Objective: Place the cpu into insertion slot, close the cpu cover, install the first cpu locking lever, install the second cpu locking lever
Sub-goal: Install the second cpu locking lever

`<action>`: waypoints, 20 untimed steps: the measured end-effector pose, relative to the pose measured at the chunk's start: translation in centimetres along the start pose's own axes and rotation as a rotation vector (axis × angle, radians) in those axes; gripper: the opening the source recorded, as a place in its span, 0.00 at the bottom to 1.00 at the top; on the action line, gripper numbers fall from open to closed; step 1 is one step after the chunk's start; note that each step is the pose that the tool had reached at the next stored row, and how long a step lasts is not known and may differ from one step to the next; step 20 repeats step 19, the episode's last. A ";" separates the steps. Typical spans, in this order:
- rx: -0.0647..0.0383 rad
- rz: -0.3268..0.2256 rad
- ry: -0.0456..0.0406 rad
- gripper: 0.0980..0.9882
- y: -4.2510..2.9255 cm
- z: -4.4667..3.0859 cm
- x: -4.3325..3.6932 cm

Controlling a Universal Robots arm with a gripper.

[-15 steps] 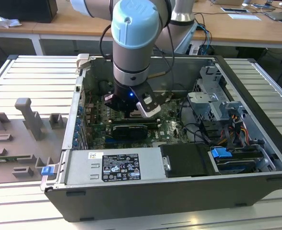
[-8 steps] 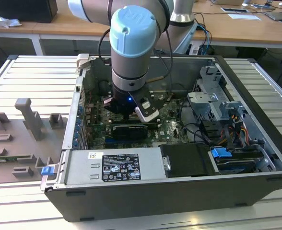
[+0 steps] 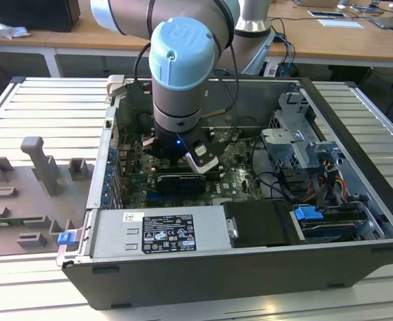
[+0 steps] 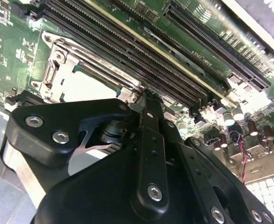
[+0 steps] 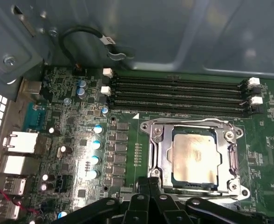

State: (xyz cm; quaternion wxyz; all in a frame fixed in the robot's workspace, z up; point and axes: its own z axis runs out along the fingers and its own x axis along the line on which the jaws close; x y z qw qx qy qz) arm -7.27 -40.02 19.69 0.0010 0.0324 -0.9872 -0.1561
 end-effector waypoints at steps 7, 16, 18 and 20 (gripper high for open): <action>-0.026 -0.001 -0.0026 0.01 -0.06 0.25 0.42; -0.026 -0.001 -0.0025 0.01 0.90 -2.60 0.45; -0.027 -0.001 -0.0027 0.01 0.93 -2.70 0.45; -0.027 -0.001 -0.0026 0.01 0.94 -2.71 0.45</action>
